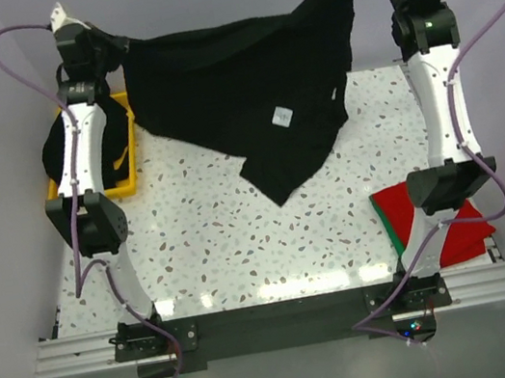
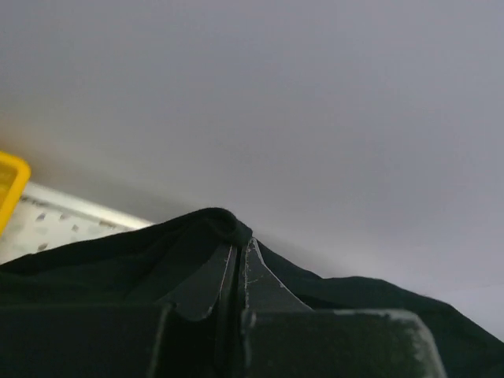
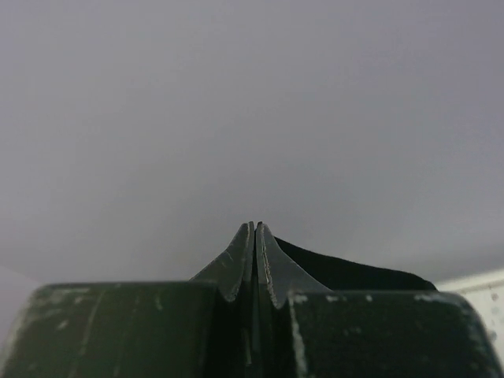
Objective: Fold and stack the t-shirts
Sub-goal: Flatten the tshirt out
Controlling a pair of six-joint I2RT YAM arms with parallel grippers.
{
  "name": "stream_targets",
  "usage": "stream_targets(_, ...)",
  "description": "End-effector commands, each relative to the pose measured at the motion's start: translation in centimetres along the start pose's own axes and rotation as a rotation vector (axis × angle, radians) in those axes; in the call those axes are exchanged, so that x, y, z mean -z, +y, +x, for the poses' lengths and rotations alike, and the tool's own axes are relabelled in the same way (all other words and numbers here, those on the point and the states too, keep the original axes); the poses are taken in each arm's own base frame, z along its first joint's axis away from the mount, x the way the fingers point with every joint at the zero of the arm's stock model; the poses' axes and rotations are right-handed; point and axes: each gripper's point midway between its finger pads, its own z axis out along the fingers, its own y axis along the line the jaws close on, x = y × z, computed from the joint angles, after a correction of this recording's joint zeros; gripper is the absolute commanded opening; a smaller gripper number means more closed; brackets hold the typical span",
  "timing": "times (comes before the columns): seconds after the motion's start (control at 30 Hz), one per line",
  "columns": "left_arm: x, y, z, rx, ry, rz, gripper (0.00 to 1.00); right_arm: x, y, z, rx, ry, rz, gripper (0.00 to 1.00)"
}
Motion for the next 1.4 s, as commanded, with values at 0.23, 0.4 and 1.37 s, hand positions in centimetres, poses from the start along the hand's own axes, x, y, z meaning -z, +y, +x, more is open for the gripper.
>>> stream_targets(0.23,10.3,-6.2,-13.2,0.043,-0.291,0.272,0.0,12.4,8.1,-10.1,-0.03,-0.277,-0.242,0.0)
stream_targets(0.4,8.7,2.8,-1.2,0.117,-0.016,0.077,0.0,13.2,-0.3,1.6,-0.085,0.013,-0.064,0.0)
stream_targets(1.37,26.8,26.0,27.5,0.056,0.398,-0.781,0.52,29.3,-21.8,33.2,-0.102,0.812,0.29,0.0)
